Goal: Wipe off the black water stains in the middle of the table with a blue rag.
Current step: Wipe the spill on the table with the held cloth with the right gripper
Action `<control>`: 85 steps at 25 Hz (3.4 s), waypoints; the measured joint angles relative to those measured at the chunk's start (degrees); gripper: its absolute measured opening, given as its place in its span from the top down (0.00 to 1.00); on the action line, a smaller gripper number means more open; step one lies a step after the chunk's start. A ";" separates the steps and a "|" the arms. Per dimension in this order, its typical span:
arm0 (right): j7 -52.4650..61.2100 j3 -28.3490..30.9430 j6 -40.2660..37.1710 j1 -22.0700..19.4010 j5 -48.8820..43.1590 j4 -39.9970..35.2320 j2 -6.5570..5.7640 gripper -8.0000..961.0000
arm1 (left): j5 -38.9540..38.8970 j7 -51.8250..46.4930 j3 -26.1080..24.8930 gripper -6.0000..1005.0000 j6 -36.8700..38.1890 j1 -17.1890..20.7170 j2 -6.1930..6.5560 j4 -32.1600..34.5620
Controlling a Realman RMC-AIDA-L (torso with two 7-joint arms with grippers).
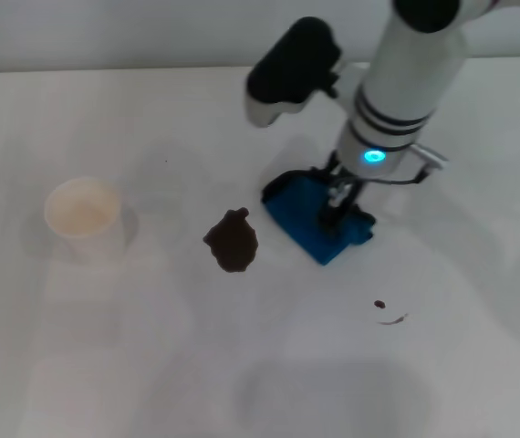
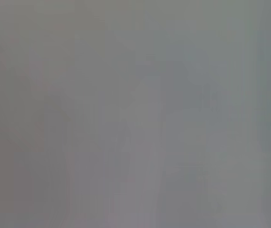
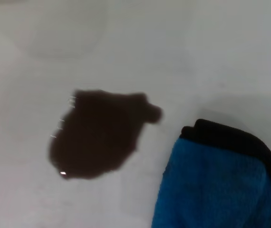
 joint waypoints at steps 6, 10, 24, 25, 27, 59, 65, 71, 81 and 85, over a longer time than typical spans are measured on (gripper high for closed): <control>3.03 -12.37 -0.58 2.19 8.25 -2.26 0.00 0.90 | 0.06 0.00 0.01 0.11 0.00 -0.04 -0.07 0.35; 5.08 -18.77 -0.92 3.14 12.28 -5.26 0.00 0.90 | 0.12 0.00 0.03 0.12 -0.01 -0.04 -0.16 0.42; 7.06 -25.94 -0.01 3.83 17.23 -14.01 -0.01 0.90 | 0.73 0.00 0.09 0.11 0.31 0.22 -0.20 1.20; 7.05 -25.97 -0.99 3.83 17.23 -13.24 0.00 0.90 | 0.77 0.00 0.09 0.11 0.32 0.17 -0.22 1.20; 6.96 -25.98 -3.33 3.83 17.02 -11.23 0.00 0.90 | 0.85 0.00 0.09 0.11 0.33 0.06 -0.26 1.22; 0.58 -26.93 -15.88 4.93 22.66 -1.88 0.00 0.91 | 0.97 0.08 0.09 0.11 0.17 0.11 -0.27 2.62; 0.38 -33.02 -14.58 6.11 27.47 -6.21 0.00 0.91 | 1.00 0.09 0.10 0.11 0.12 -0.02 -0.18 2.60; -0.51 -34.13 -13.28 6.23 27.45 -7.43 0.03 0.91 | 1.43 0.09 0.10 0.11 0.02 -0.04 -0.17 2.60; -0.66 -32.37 -21.65 7.74 27.32 5.86 0.01 0.91 | 1.45 0.09 0.09 0.11 -0.02 -0.06 -0.27 2.60; -1.24 -31.34 -24.64 7.86 26.88 9.28 0.02 0.91 | 1.45 0.09 0.09 0.11 -0.02 -0.06 -0.33 2.63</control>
